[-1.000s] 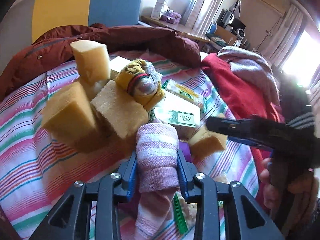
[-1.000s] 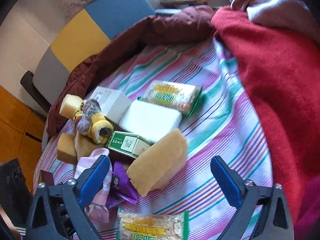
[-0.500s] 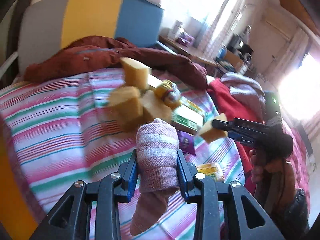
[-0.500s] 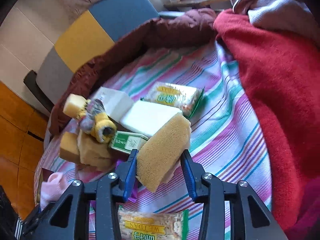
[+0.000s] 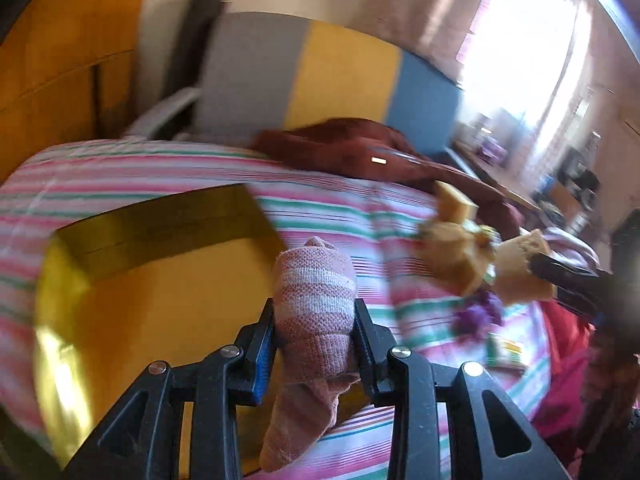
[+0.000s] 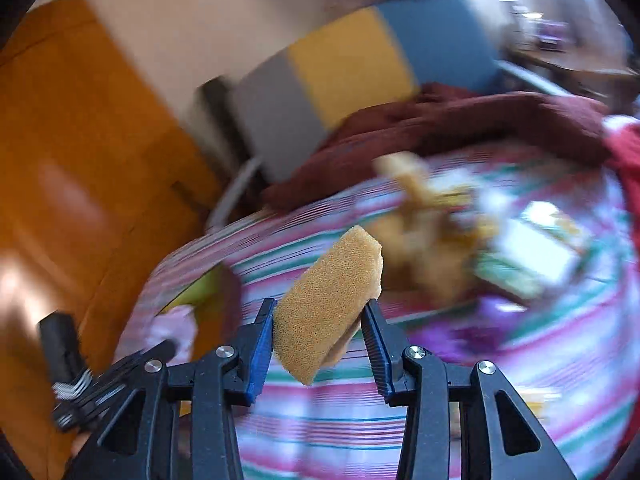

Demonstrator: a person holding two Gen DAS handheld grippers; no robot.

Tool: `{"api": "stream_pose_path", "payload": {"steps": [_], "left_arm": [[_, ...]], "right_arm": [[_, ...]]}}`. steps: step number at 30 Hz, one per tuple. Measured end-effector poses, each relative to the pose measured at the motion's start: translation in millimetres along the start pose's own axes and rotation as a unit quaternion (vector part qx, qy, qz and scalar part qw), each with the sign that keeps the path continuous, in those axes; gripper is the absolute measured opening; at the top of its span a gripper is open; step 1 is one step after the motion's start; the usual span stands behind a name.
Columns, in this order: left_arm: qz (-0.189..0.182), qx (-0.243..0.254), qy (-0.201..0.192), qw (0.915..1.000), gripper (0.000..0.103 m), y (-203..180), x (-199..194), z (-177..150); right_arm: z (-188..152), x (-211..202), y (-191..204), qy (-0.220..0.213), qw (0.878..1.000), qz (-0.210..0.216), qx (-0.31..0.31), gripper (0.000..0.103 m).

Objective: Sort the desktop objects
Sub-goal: 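Carry the sock and sponge to the gold tray and open both tools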

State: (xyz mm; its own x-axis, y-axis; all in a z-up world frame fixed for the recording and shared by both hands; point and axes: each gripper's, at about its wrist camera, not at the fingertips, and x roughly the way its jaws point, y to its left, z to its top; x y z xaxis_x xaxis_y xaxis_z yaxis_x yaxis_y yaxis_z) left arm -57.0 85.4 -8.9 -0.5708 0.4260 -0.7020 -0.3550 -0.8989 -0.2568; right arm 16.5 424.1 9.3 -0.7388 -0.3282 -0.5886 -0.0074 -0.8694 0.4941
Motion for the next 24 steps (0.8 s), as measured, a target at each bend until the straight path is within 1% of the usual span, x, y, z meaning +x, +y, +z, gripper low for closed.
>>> {"api": "stream_pose_path", "payload": {"steps": [2,6,7,9,10,12,13,14,15,17,19,20,24], "left_arm": [[0.034,-0.020,-0.011,0.9992,0.035,28.7,-12.7,-5.6],[0.090,-0.054,-0.016,0.9944,0.036,74.5,-30.1,-20.6],[0.101,-0.068,-0.013,0.9924,0.040,87.9,-33.6,-25.8],[0.103,-0.087,-0.009,0.9908,0.046,104.3,-38.3,-33.2],[0.110,-0.098,-0.013,0.9889,0.048,112.3,-42.5,-38.6],[0.118,-0.103,-0.015,0.9875,0.050,118.9,-46.3,-43.7],[0.121,-0.103,-0.015,0.9872,0.051,120.5,-47.0,-45.7],[0.123,-0.103,-0.015,0.9869,0.051,123.5,-48.1,-48.1],[0.123,-0.106,-0.015,0.9867,0.051,125.3,-47.8,-48.4],[0.127,-0.112,-0.018,0.9854,0.051,128.6,-49.7,-49.7],[0.121,-0.114,-0.025,0.9858,0.051,129.9,-55.8,-50.1],[0.118,-0.112,-0.029,0.9862,0.051,128.5,-57.3,-50.0],[0.108,-0.092,-0.038,0.9892,0.051,112.8,-60.0,-40.7]], "right_arm": [[-5.4,19.4,34.7,0.024,0.999,0.040,-0.027,0.043],[-19.0,56.7,93.3,0.067,0.991,0.099,-0.065,0.043],[-25.6,67.8,112.3,0.080,0.987,0.112,-0.079,0.044],[-38.1,86.9,140.8,0.108,0.981,0.129,-0.099,0.052],[-45.1,92.8,151.8,0.121,0.977,0.140,-0.106,0.053],[-57.5,103.4,174.5,0.139,0.969,0.159,-0.131,0.064],[-61.0,106.6,179.5,0.144,0.966,0.161,-0.139,0.069],[-66.0,109.5,185.9,0.153,0.963,0.168,-0.143,0.084],[-67.5,111.6,187.8,0.157,0.962,0.172,-0.141,0.093],[-69.7,112.7,188.3,0.155,0.962,0.172,-0.146,0.093],[-73.4,104.9,187.0,0.150,0.963,0.156,-0.161,0.094],[-72.5,105.2,185.2,0.154,0.961,0.152,-0.170,0.095],[-69.5,99.7,159.2,0.142,0.969,0.111,-0.167,0.100]]}}
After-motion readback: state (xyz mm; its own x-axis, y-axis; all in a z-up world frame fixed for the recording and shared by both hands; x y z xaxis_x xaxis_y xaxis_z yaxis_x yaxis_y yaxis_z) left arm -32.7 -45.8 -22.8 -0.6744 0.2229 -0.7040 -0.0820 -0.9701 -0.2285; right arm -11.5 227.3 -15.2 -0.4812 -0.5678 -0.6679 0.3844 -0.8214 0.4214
